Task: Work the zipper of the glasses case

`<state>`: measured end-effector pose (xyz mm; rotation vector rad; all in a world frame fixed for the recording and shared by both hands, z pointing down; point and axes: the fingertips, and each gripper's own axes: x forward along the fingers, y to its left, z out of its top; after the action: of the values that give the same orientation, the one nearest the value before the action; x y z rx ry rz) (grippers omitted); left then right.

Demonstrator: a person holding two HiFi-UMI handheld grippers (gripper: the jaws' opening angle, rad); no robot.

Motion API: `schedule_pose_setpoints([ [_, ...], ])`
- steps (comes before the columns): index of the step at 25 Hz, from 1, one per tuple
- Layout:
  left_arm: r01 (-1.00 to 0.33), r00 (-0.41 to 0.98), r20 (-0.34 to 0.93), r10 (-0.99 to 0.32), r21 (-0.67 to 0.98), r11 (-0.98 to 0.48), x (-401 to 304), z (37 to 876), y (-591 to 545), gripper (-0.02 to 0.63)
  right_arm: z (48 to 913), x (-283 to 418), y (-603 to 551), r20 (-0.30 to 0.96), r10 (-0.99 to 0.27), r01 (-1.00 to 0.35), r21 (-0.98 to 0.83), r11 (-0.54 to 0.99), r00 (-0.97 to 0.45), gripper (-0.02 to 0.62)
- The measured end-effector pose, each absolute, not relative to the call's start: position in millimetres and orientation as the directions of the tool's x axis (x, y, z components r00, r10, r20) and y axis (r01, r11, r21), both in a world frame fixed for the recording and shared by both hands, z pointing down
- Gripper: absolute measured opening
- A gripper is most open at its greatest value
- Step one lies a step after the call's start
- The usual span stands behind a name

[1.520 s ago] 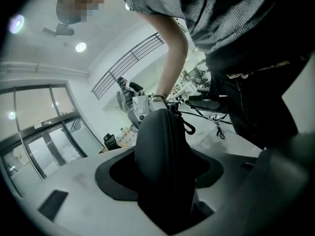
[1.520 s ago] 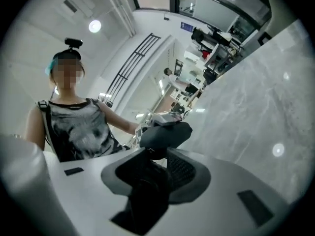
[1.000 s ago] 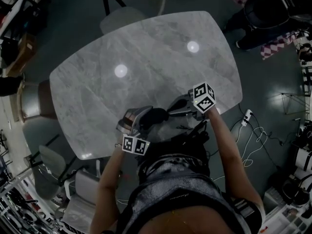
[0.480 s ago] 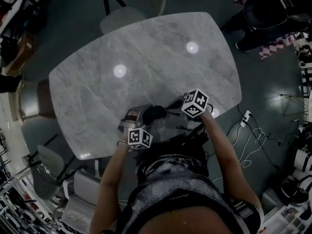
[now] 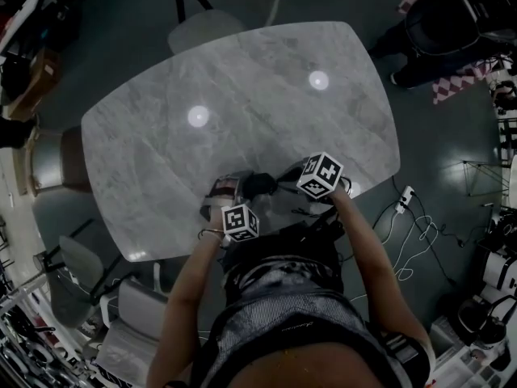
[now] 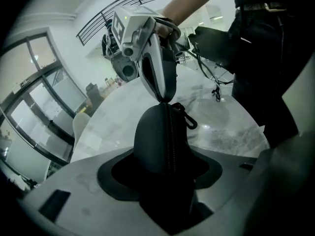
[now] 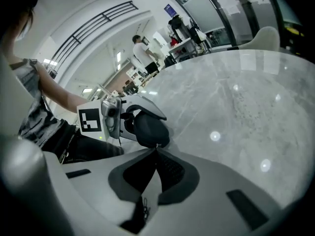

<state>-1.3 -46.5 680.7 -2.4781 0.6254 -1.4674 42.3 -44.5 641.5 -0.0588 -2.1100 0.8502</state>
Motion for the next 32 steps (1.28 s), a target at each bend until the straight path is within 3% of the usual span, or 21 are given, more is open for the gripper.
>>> schedule_pose_setpoints([
  [15,-0.218,0.336,0.857,-0.39,-0.332,-0.918,2.1,700.1,-48.1,0.239,648.4,46.5,-42.8,0.743,0.256,-0.326,-0.539,0.777,-0.618,0.058],
  [32,-0.212,0.315,0.883,-0.348,-0.292,-0.933,1.7,702.4,-52.4,0.239,633.9,28.3,-34.7,0.706,0.239,-0.328,-0.566,0.757,-0.667,0.058],
])
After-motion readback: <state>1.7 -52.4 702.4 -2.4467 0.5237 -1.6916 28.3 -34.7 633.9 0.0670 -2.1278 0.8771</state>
